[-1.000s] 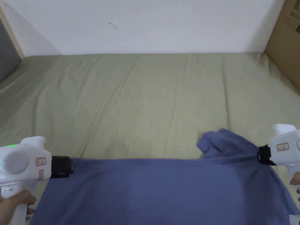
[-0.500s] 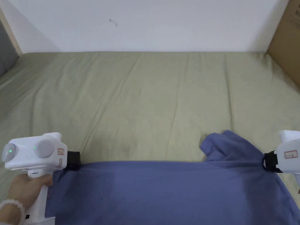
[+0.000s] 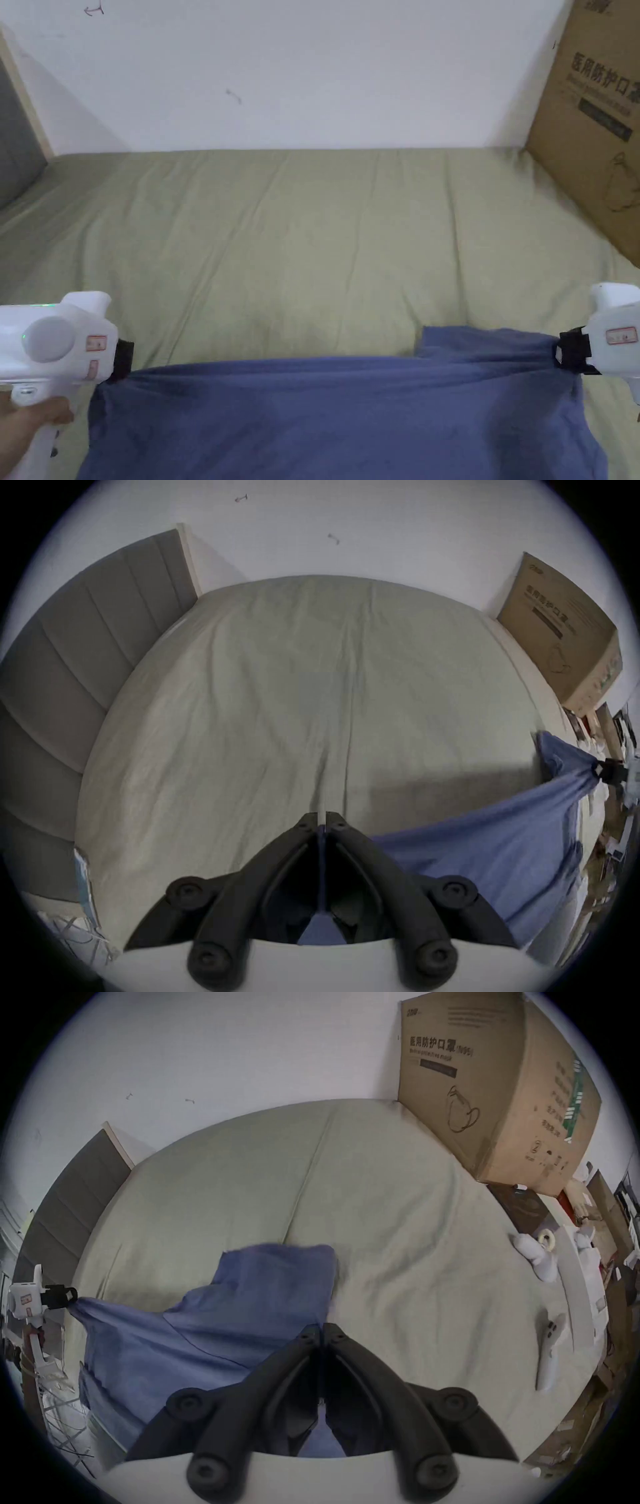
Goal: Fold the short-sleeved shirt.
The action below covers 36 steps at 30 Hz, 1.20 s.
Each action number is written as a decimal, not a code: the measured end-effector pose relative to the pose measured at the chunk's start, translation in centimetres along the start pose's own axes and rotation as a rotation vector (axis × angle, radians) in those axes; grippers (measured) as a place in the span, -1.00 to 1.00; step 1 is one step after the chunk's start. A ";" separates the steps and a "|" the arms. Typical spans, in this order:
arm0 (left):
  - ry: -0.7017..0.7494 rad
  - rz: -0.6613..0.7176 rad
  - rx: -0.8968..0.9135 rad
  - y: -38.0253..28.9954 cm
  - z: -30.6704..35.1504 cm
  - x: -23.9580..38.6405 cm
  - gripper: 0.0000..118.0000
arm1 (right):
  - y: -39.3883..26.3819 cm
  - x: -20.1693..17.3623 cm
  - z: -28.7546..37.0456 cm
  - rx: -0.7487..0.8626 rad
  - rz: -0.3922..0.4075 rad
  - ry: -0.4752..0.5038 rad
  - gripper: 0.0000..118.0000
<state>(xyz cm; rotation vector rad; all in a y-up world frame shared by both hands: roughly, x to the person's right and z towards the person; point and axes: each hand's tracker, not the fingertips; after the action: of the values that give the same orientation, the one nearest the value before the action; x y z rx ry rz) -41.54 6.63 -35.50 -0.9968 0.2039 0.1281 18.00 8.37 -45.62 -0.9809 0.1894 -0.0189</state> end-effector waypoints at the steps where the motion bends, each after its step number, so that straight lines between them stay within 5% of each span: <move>1: -0.008 -0.004 0.010 -1.1 1.3 -0.3 -0.98 | -1.0 0.2 1.2 0.008 -0.003 0.006 -0.98; 11: -0.070 0.024 0.039 -13.0 10.1 -2.7 -0.98 | -15.6 1.9 9.3 -0.059 -0.033 0.051 -0.98; 20: -0.056 0.041 -0.095 -20.1 7.7 -2.8 -0.95 | -22.8 2.3 8.0 -0.162 -0.097 0.035 -0.96; 22: -0.048 0.040 -0.102 -20.4 7.9 -2.5 -0.91 | -22.4 1.9 8.1 -0.160 -0.085 0.006 -0.79; 23: -0.040 0.034 -0.098 -20.3 8.1 -2.5 -0.77 | -22.2 1.8 8.2 -0.152 -0.070 -0.025 -0.53; 24: -0.016 0.029 -0.089 -20.1 8.3 -2.5 -0.31 | -21.8 1.5 8.5 -0.139 -0.043 -0.058 -0.08; 25: 0.007 0.023 -0.096 -19.8 8.4 -2.6 0.23 | -21.4 1.3 8.8 -0.128 -0.025 -0.082 0.16; 26: 0.025 0.018 -0.103 -19.6 8.7 -2.6 0.72 | -20.9 1.1 9.3 -0.104 -0.015 -0.099 0.27; 27: 0.027 0.024 -0.078 -19.4 9.2 -2.8 1.00 | -20.3 0.9 9.7 -0.090 -0.014 -0.097 0.27; 32: -0.118 0.192 0.011 -18.3 11.2 -3.6 0.83 | -17.4 -2.0 11.3 0.034 -0.004 0.011 0.20; 33: -0.144 0.212 0.032 -18.3 11.4 -3.7 0.32 | -17.0 -3.1 11.2 0.070 0.014 0.024 -0.11; 35: -0.148 0.216 0.025 -18.4 11.1 -3.4 -1.00 | -16.9 -5.9 10.7 0.153 0.055 -0.046 -1.00; 36: -0.139 0.217 0.013 -18.7 10.6 -3.0 -0.99 | -17.2 -7.9 10.3 0.186 0.077 -0.106 -1.00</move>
<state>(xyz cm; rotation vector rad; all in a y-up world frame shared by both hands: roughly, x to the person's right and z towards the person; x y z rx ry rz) -39.54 5.45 -13.93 -0.9475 0.1848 0.3921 13.18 8.02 -24.62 -0.7868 0.1251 0.0848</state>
